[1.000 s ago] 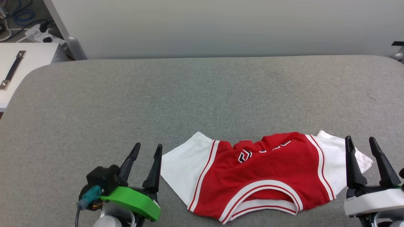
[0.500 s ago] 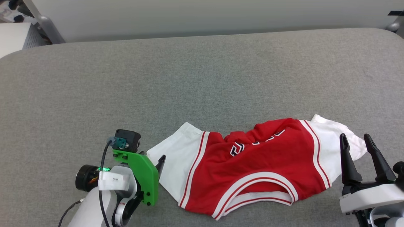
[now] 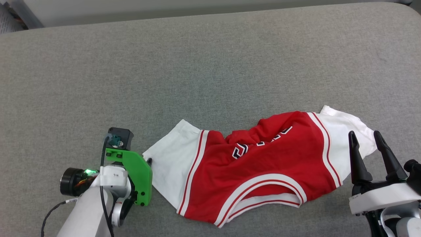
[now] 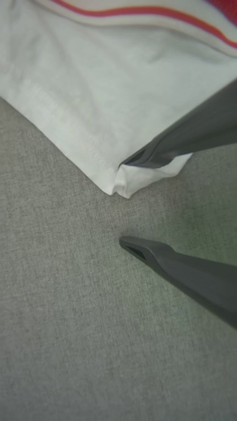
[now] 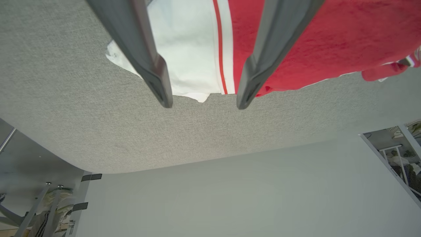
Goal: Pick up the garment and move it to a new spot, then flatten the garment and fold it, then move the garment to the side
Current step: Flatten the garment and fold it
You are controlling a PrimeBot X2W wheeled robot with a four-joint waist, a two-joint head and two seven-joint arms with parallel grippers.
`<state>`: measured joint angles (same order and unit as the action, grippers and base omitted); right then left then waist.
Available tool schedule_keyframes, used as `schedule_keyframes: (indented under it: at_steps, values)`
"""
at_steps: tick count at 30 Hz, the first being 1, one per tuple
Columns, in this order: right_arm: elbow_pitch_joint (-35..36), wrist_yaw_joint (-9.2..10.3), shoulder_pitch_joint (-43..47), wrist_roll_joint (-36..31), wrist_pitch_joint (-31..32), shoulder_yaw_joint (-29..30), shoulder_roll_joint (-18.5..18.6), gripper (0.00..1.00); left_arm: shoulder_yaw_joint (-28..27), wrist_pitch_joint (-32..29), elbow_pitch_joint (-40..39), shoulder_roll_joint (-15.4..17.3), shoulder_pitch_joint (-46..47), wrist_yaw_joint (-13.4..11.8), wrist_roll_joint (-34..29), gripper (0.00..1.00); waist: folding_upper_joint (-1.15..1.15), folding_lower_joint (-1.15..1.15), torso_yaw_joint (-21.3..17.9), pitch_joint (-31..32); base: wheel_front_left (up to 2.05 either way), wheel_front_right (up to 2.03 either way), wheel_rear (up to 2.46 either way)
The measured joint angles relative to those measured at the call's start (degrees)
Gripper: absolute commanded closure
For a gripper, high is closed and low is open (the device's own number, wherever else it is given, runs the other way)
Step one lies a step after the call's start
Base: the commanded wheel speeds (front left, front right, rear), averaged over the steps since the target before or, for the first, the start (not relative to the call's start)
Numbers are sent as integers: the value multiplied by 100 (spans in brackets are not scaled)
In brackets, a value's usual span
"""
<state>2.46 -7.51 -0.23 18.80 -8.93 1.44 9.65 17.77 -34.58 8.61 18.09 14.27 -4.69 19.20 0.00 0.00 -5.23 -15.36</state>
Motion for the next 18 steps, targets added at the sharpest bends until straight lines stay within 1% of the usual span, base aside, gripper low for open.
schedule_keyframes:
  at_steps: [1, 2, 3, 4, 8, 12, 14, 16, 18]
  values:
    - [-22, 0, -7, 0, -13, -3, 0, 0, 12, -66, 30, 9, 21, 0, 2, 0, 0, 0, -16, -25, 0, 0, 0]
    - [-36, 0, -11, 0, -22, -5, 2, 0, 15, -119, 45, 9, 36, 0, 12, 38, 0, 0, -29, -40, 0, 0, 0]
    - [-59, 0, -20, 0, -25, -9, 7, 0, 18, -189, 60, 9, 49, 0, 46, 90, 0, 0, -44, -51, 0, 0, 0]
    - [-73, 0, -24, 0, -35, -11, 12, 0, 18, -232, 67, 9, 59, 3, 75, 100, 0, 0, -54, -56, 0, 0, 0]
    - [-164, 0, -32, 1, -40, 10, 63, 0, 9, -158, 96, -69, 54, 60, 205, 100, 0, 0, -44, 4, 0, 0, 0]
    - [-226, 0, -30, 9, 127, 64, 219, 0, -149, 190, 62, -121, -20, 16, 326, 100, 0, 0, 9, 122, 0, 0, 0]
    - [-241, 0, -8, 12, 372, 42, 368, 0, -348, 381, -53, -176, -115, -100, 476, 100, 0, 0, 52, 200, 0, 0, 0]
    - [-238, 0, 9, 13, 662, 54, 514, 0, -412, 390, -225, -196, -233, -112, 586, 100, 0, 0, 92, 275, 0, 0, 0]
    - [-243, 0, 14, 59, 1147, 92, 698, 0, -481, 403, -470, -218, -388, -111, 733, 100, 0, 0, 146, 354, 0, 0, 0]
